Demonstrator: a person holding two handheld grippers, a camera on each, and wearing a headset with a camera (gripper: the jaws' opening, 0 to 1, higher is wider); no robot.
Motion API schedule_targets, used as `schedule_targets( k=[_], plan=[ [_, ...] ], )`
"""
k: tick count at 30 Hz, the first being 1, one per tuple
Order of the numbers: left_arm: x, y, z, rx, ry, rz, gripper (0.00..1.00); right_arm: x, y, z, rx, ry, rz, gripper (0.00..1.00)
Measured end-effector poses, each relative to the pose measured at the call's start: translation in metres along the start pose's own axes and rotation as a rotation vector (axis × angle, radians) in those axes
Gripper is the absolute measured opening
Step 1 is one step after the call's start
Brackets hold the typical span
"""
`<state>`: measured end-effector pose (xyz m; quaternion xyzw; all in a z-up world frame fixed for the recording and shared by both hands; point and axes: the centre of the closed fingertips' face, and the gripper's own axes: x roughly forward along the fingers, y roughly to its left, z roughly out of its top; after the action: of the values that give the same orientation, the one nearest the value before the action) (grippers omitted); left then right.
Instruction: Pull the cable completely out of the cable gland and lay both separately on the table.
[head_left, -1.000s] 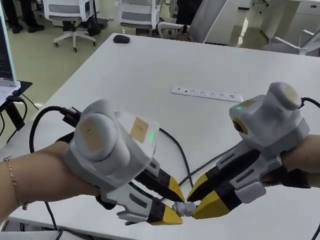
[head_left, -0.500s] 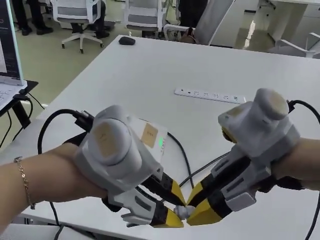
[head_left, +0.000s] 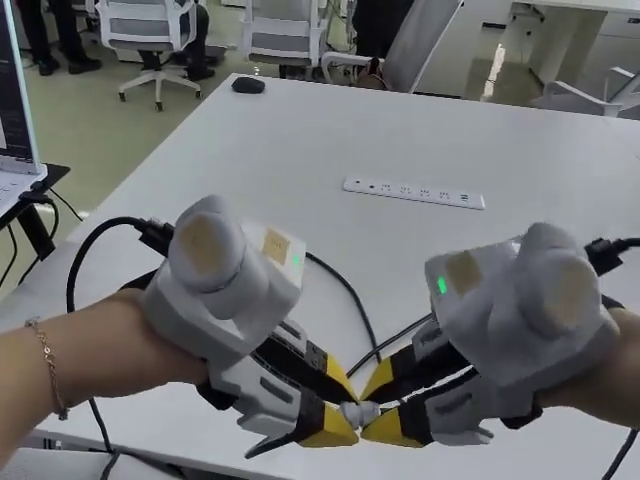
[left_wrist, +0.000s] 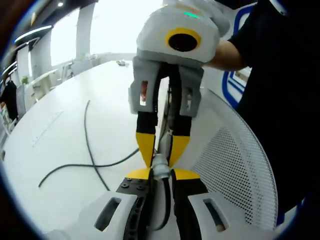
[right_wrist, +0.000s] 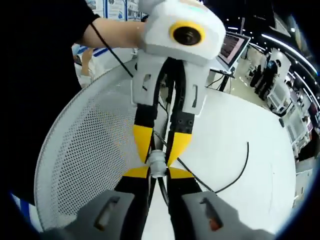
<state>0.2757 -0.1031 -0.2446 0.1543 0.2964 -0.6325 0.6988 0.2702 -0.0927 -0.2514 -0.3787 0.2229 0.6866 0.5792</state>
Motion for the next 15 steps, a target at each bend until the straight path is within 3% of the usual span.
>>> schedule_targets(
  k=[2,4,7,10,13,15],
  plan=[
    [0.0,0.001,0.001,-0.026,-0.011,-0.007,0.16,-0.001,-0.002,0.0,-0.034,0.014,-0.059,0.11],
    [-0.001,0.003,0.001,-0.038,-0.022,-0.009,0.16,-0.002,-0.006,0.001,-0.133,0.038,-0.13,0.11],
    [-0.001,0.004,0.003,-0.074,-0.04,-0.022,0.16,-0.003,-0.007,0.0,-0.21,0.072,-0.197,0.11],
    [0.0,0.006,0.005,-0.119,-0.065,-0.034,0.16,-0.003,-0.009,0.0,-0.254,0.081,-0.247,0.11],
    [-0.002,0.008,0.01,-0.205,-0.119,-0.053,0.16,-0.006,-0.012,0.0,-0.293,0.083,-0.294,0.11],
    [-0.003,0.007,0.009,-0.21,-0.118,-0.059,0.16,-0.006,-0.011,0.001,-0.294,0.08,-0.285,0.11]
  ],
)
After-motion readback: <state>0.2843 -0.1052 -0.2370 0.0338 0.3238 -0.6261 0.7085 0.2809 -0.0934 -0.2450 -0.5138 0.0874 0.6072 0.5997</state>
